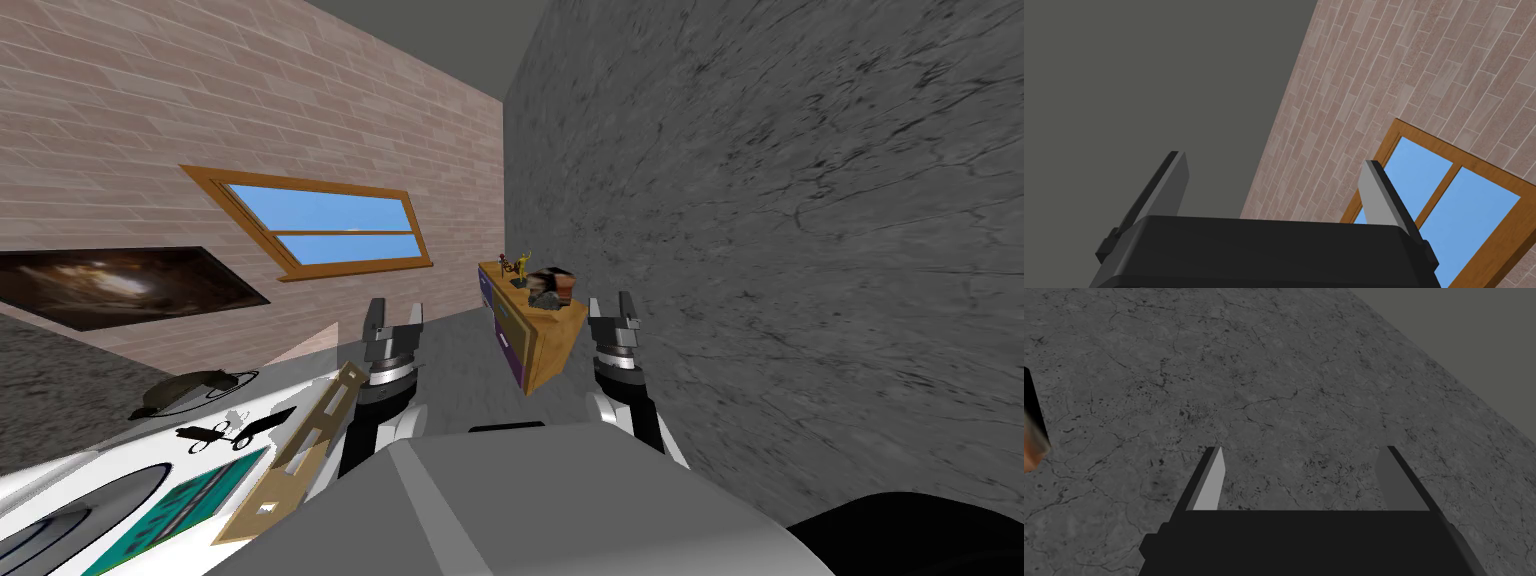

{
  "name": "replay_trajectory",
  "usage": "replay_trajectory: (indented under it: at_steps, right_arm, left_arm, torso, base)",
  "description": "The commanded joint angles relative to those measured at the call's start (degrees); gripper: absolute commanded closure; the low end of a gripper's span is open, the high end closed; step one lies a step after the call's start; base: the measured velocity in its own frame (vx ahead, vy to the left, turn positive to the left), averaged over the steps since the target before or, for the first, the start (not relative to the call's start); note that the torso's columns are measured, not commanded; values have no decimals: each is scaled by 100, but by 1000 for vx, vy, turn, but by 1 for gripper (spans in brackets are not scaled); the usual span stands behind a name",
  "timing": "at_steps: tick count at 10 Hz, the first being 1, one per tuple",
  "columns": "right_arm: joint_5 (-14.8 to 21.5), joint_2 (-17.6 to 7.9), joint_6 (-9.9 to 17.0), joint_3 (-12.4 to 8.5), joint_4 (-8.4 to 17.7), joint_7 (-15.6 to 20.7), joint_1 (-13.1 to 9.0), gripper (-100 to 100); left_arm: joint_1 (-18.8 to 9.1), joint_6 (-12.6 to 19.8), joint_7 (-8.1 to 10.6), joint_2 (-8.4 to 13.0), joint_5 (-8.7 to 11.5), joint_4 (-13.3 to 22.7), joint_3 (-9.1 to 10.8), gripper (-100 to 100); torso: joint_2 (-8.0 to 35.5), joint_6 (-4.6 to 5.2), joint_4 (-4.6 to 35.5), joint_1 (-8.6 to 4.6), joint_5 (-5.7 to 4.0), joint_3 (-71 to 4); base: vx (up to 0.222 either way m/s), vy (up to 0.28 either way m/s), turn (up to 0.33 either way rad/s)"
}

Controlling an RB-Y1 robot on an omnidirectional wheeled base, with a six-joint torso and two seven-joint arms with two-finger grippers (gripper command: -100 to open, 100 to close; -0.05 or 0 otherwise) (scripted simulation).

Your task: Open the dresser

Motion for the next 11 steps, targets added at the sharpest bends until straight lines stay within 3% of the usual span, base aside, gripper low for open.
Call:
replay_trajectory:
  at_steps: [1,9,10,11]
  right_arm:
    - [0,0,0,0,0,0,0,0]
    - [0,0,-1,0,-2,0,0,0]
    - [72,-201,14,-28,41,69,-7,-100]
    - [146,-341,28,-56,84,140,-13,-100]
  left_arm:
    - [0,0,0,0,0,0,0,0]
    - [0,-1,0,0,0,-2,0,0]
    - [0,-1,0,0,0,-2,0,0]
    - [1,0,0,0,0,0,0,0]
  torso:
    - [232,0,235,0,0,-467]
    - [3539,0,3537,0,0,-7073]
    - [3962,0,3960,0,0,-7919]
    - [4150,1,4148,8,2,-8316]
  base:
    - [0,0,0]
    - [0,0,0]
    - [23,28,-39]
    - [46,58,-64]
